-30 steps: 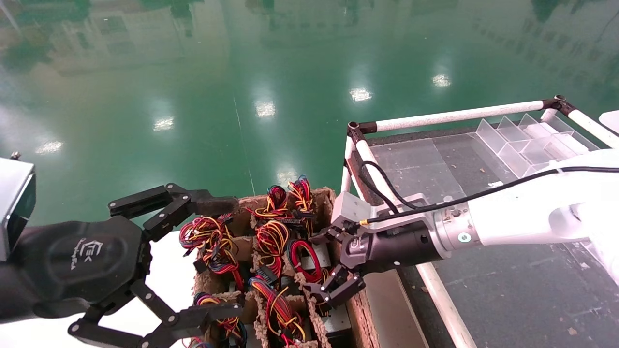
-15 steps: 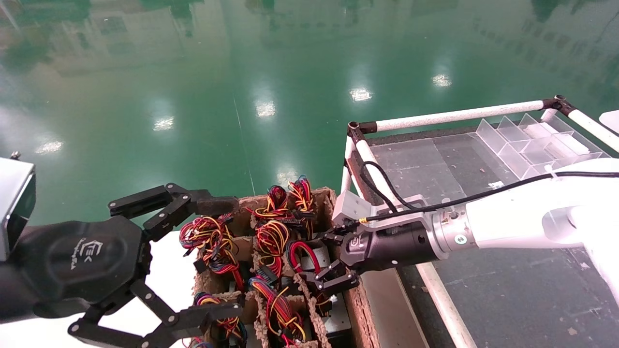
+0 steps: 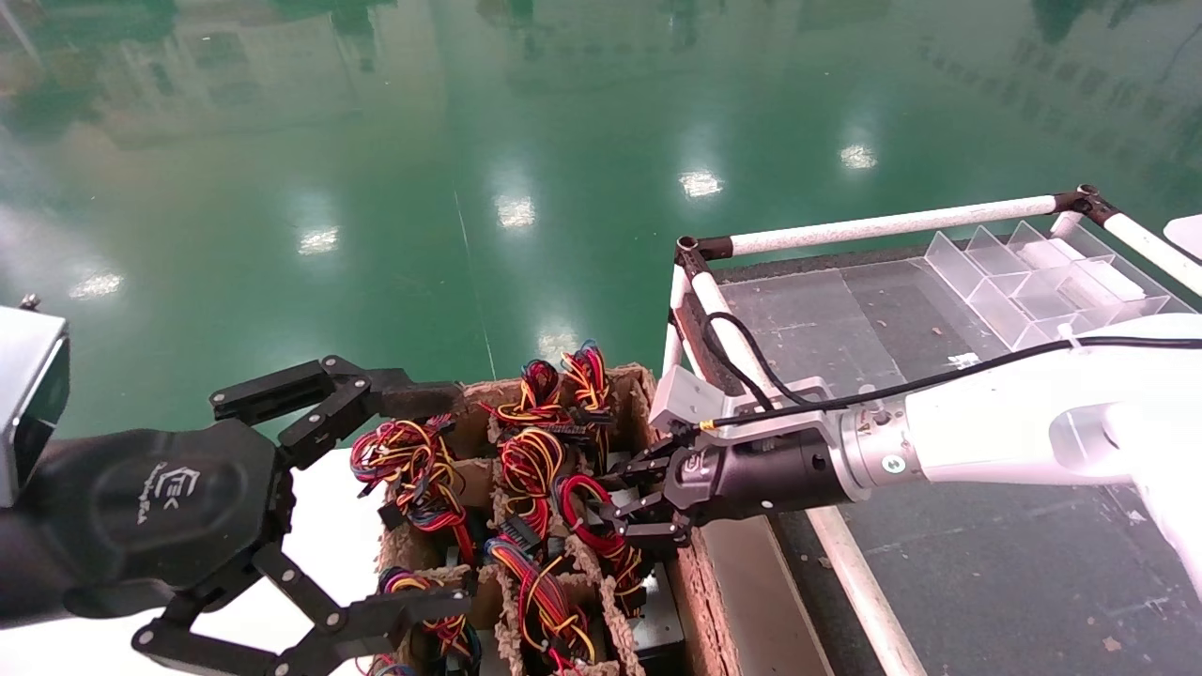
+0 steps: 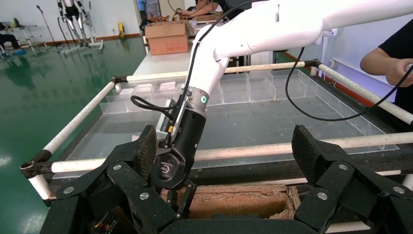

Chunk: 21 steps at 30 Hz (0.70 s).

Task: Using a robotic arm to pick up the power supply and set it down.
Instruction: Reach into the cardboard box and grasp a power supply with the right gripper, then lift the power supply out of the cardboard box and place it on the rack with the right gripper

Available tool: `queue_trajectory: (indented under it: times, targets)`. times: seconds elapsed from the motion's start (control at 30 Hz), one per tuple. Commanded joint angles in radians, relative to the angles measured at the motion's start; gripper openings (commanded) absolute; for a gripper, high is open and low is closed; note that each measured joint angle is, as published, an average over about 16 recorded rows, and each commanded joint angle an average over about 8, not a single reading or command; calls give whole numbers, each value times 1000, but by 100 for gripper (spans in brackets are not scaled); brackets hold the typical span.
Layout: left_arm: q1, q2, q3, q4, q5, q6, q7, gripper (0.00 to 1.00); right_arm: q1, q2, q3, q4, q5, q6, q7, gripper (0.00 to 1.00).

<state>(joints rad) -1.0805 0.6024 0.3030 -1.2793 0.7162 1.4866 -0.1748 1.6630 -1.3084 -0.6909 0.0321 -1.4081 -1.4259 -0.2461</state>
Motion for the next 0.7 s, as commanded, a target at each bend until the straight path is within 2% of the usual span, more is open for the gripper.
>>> queue_trajectory:
  times: [0.03, 0.23, 0.7]
  targets:
    - [0, 0, 0, 0, 0, 0, 0, 100, 1, -3, -2, -3, -3, 9, -4, 0]
    - [0, 0, 0, 0, 0, 0, 0, 100, 5, -2, 6, -5, 9, 5, -16, 0]
    - [0, 0, 1, 0, -1, 0, 0, 100, 12, 34, 58, -15, 85, -94, -39, 0]
